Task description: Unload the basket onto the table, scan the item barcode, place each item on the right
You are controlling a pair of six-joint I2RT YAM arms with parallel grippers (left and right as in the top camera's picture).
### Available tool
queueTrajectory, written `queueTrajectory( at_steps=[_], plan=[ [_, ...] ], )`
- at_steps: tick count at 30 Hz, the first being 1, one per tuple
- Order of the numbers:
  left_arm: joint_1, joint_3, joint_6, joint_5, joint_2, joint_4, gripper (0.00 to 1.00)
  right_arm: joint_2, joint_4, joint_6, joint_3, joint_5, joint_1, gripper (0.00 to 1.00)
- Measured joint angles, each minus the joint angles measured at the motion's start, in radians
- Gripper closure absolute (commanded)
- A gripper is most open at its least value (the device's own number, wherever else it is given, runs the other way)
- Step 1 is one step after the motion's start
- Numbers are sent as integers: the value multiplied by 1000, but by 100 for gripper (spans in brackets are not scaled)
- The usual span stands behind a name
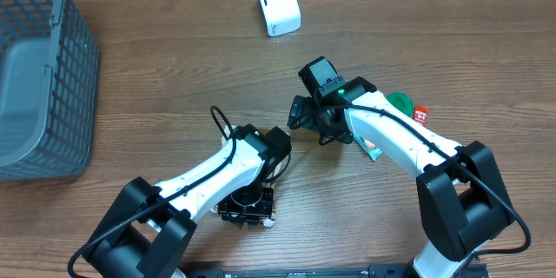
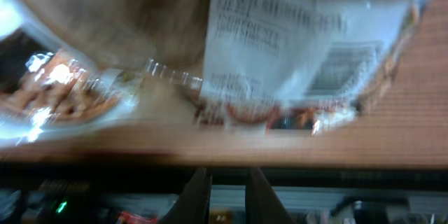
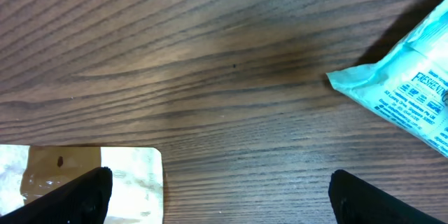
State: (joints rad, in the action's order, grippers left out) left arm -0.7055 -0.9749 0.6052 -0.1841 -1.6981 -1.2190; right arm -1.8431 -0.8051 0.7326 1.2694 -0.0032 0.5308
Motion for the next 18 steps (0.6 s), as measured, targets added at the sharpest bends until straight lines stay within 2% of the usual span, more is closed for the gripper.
queueTrajectory(
  at_steps=[8, 18],
  plan=[
    [86, 37, 51, 81, 0, 85, 86, 0, 2, 0, 0, 0, 0, 0],
    [231, 37, 55, 224, 0, 211, 83, 0, -5, 0, 0, -13, 0, 0]
  ],
)
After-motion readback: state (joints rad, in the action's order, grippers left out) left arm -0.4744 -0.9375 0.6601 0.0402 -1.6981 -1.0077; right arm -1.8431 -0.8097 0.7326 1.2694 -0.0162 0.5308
